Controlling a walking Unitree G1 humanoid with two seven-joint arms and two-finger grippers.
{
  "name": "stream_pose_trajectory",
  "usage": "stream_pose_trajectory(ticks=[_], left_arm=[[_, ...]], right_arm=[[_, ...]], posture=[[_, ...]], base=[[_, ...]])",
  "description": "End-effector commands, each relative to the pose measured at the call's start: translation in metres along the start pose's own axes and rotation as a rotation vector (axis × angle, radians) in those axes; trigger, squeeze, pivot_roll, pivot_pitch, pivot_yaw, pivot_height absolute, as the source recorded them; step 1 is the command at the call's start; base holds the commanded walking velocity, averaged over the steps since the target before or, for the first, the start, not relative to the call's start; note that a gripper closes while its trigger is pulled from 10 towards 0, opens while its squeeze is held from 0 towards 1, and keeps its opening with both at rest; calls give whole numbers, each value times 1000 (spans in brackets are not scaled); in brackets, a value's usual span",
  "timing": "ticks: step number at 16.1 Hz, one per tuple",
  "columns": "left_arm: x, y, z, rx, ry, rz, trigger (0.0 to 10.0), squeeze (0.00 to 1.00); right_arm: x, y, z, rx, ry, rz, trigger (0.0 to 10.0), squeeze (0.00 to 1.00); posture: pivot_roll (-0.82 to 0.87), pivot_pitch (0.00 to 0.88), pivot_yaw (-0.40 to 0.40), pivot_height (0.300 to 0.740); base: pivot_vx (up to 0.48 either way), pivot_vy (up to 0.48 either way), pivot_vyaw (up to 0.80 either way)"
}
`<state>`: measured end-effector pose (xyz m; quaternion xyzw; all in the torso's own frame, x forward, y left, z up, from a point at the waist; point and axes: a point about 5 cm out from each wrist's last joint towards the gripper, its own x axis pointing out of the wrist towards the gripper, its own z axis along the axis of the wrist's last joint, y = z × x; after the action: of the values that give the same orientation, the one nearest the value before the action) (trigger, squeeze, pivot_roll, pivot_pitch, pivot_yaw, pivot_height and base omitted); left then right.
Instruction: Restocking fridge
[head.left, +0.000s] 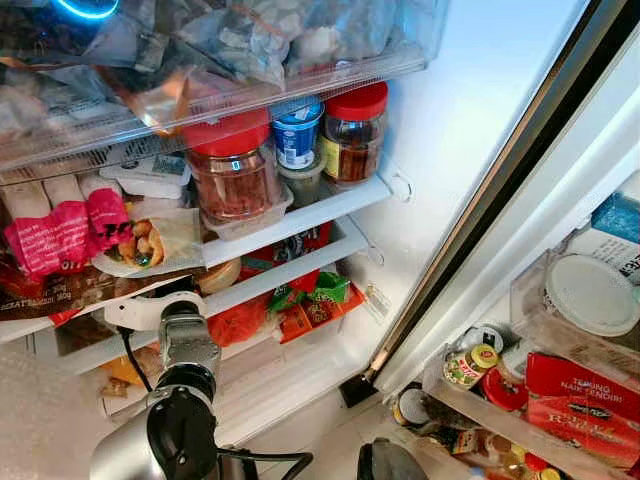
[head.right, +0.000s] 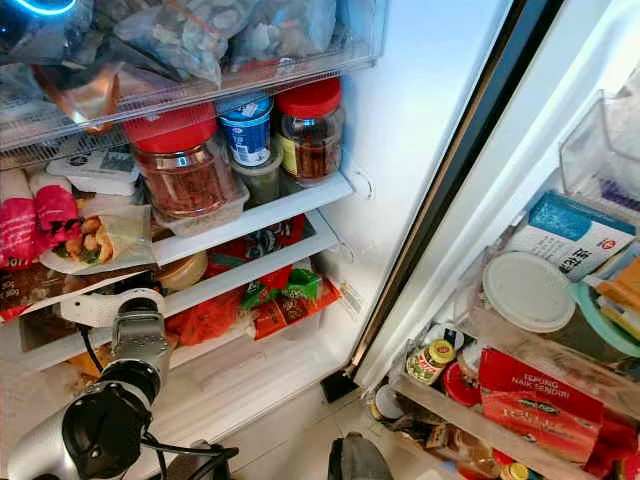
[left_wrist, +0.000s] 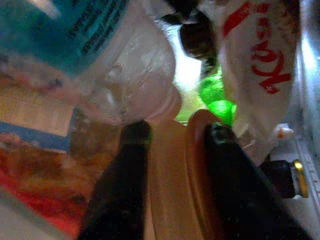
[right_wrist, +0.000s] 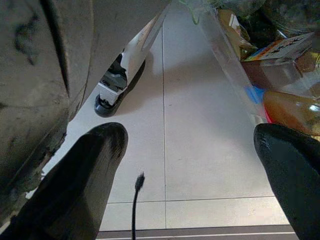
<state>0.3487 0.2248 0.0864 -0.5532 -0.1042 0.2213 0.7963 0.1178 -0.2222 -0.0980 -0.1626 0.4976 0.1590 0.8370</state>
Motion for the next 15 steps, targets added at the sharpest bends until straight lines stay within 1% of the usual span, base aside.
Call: stream_pose_trajectory(ticks=[1,4,9,11,13,14,15], left_arm=[[-8,18,-9,-11,48,77,10000,1000],[-6,12,-7,12,42,31,10000,1000],[-3,3,-6,0,34,-28,10000,1000],[1,-6,-3,-5,21,-71,10000,1000],[3,-11,-1,-11,16,-98,10000,1000],[3,-12,-1,-10,20,-107,10000,1000],[2,-15,-5,10,40,-134,10000,1000]], right_arm=[[-4,0,-13,2,40,4,10000,0],[-4,0,-13,1,38,5,10000,0],[-4,1,-13,1,37,2,10000,0],[-3,1,-12,1,36,-2,10000,0],[-3,1,-11,2,34,-4,10000,0],[-3,1,-11,3,33,-5,10000,0],[-3,1,-11,2,32,-5,10000,0]], posture=[[-286,193,-106,655],[-281,189,-108,655],[-281,186,-107,655],[-279,183,-104,655],[-276,180,-101,655],[-273,180,-99,655],[-273,180,-99,655]], base=[[0,0,0],[0,0,0],[0,0,0],[0,0,0],[0,0,0],[0,0,0],[0,0,0]])
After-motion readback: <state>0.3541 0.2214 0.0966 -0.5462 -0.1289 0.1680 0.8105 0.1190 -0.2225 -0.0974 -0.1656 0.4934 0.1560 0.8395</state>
